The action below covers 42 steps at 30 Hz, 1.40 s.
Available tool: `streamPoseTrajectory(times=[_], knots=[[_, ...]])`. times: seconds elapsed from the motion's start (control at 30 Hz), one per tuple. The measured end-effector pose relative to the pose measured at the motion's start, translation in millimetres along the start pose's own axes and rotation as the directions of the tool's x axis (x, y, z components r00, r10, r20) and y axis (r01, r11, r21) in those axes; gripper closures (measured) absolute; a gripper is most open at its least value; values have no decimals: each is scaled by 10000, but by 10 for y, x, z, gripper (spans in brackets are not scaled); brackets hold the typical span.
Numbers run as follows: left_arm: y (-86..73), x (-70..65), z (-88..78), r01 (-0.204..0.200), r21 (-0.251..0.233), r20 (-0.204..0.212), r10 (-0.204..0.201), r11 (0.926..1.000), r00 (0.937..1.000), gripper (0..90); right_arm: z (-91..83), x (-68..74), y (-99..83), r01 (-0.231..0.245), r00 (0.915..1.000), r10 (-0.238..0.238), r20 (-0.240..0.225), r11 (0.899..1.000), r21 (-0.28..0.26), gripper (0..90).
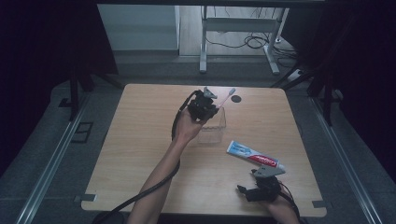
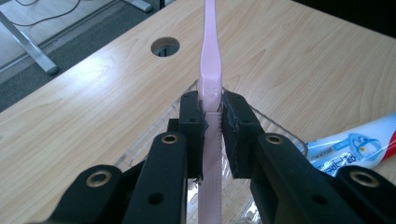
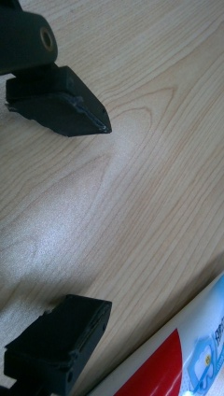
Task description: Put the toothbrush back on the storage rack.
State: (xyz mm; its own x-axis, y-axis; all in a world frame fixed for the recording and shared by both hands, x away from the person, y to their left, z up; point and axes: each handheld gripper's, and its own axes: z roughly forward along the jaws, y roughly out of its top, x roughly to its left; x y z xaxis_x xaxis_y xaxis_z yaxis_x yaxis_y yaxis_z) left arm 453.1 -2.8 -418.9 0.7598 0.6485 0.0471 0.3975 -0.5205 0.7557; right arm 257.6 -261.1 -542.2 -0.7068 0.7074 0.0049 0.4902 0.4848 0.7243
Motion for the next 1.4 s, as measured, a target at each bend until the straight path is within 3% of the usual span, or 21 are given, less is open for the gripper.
streamPoseTrajectory(times=[0.33,0.63,0.7,0.93,1.23,1.4], knots=[[-103,-53,146,-116,320,133,112,9994,9998,788,0,0,0,3,10000,-3,-1,10000,-2,124],[-185,-44,197,-3,697,327,-20,9976,9995,787,-1,1,0,-17,10000,17,-13,10000,11,124],[-192,-47,185,1,666,352,-24,9978,9994,872,-1,1,0,-17,10000,17,-14,10000,12,124],[-218,-43,192,28,792,368,-57,9969,9993,890,-1,0,0,-7,10000,7,-2,10000,7,124],[-232,-41,191,146,850,398,-181,9963,9990,878,-1,1,0,-22,10000,22,-13,10000,16,124],[-227,-38,133,223,734,386,-252,9971,9989,789,0,0,0,-2,10000,2,-8,10000,7,124]])
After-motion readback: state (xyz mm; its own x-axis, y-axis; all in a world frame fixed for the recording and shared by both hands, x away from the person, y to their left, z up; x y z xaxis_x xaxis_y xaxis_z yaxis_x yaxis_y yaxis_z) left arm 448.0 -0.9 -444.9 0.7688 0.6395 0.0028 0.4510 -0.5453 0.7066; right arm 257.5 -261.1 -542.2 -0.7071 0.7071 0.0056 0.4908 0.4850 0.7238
